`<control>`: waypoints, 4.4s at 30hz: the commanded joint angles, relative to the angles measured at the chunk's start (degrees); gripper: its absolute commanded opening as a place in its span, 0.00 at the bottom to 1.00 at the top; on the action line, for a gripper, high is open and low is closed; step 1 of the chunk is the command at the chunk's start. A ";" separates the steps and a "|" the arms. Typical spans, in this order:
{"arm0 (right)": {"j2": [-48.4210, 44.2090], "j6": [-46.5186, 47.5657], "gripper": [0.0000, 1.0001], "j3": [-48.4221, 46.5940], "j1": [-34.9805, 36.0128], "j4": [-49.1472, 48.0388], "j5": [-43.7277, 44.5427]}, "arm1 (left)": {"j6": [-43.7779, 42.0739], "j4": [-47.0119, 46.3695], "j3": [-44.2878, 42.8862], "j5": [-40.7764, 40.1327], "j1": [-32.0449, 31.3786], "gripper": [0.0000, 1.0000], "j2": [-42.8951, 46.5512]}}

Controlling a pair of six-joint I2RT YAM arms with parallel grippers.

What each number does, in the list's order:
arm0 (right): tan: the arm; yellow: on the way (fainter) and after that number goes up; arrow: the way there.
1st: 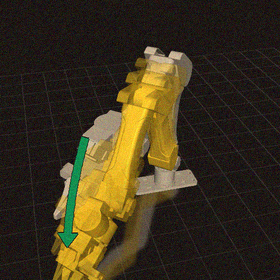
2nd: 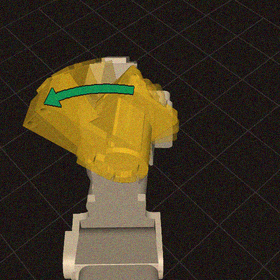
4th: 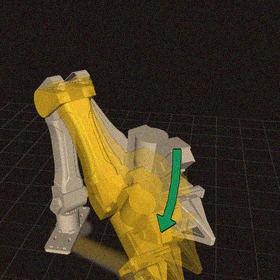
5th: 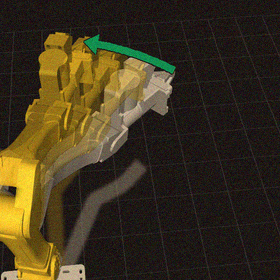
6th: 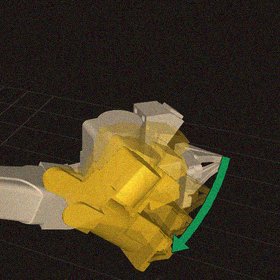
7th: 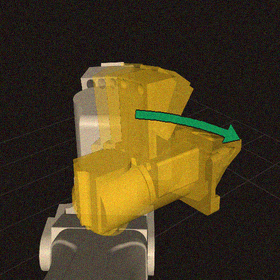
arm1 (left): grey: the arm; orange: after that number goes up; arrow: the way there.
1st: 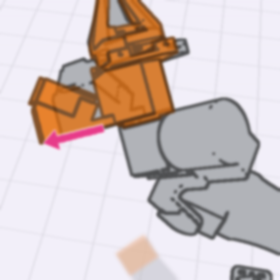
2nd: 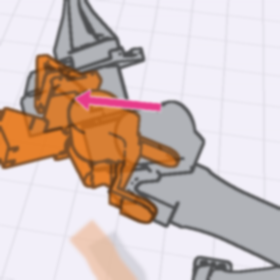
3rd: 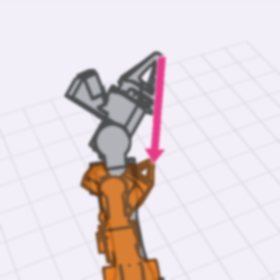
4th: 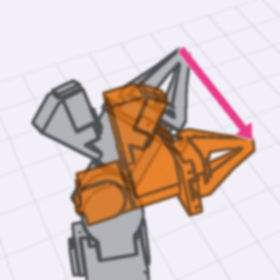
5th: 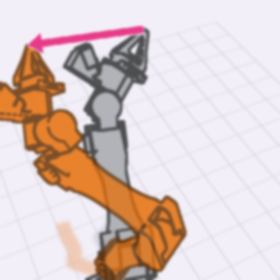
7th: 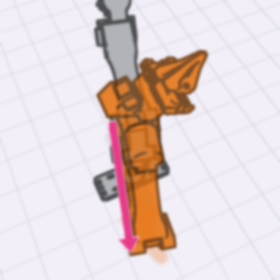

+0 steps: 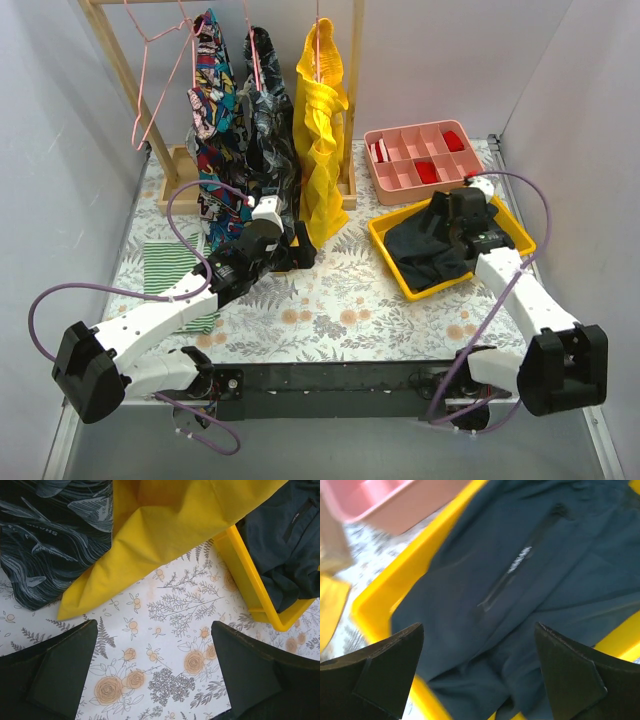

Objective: Place the shorts on the hanger

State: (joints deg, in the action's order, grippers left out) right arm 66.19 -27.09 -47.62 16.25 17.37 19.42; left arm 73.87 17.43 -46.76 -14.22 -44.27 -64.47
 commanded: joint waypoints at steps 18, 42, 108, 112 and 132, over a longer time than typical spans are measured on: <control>10.20 -0.34 0.01 -18.08 -10.55 2.11 -12.83 | -0.83 9.45 -7.64 -1.86 -0.11 0.98 1.36; -8.10 2.48 0.84 -3.88 33.60 1.26 1.76 | 5.06 15.89 -9.85 -4.95 0.85 0.98 0.22; -41.84 -19.90 0.01 13.53 24.88 27.88 3.74 | 8.84 0.42 -8.96 -4.60 -3.98 0.65 -15.33; -46.58 -21.86 0.01 7.11 24.88 31.23 13.70 | 8.14 -2.48 -11.24 -3.54 -3.98 0.63 -20.16; -49.41 -24.77 0.01 8.94 24.88 32.82 17.58 | 0.49 1.37 -31.19 -2.29 -5.21 0.73 -41.34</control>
State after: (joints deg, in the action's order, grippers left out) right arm 16.56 -50.92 -39.07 40.93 51.27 35.42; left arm 76.47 16.29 -74.81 -14.52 -48.95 -102.72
